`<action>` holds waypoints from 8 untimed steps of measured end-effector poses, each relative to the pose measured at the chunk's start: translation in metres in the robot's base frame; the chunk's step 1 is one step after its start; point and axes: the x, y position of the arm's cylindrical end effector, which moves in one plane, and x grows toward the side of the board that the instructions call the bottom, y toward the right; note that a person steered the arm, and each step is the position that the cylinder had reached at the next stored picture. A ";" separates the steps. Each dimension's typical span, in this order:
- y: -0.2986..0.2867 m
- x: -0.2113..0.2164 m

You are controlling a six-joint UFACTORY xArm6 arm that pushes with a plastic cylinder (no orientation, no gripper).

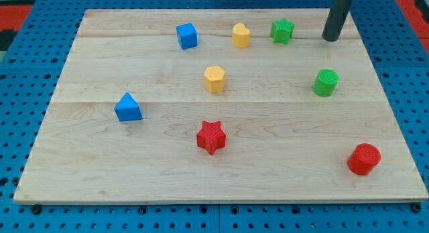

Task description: Slide green star slightly left and down

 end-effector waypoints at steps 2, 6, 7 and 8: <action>0.001 0.003; -0.010 -0.036; -0.060 -0.055; -0.116 -0.056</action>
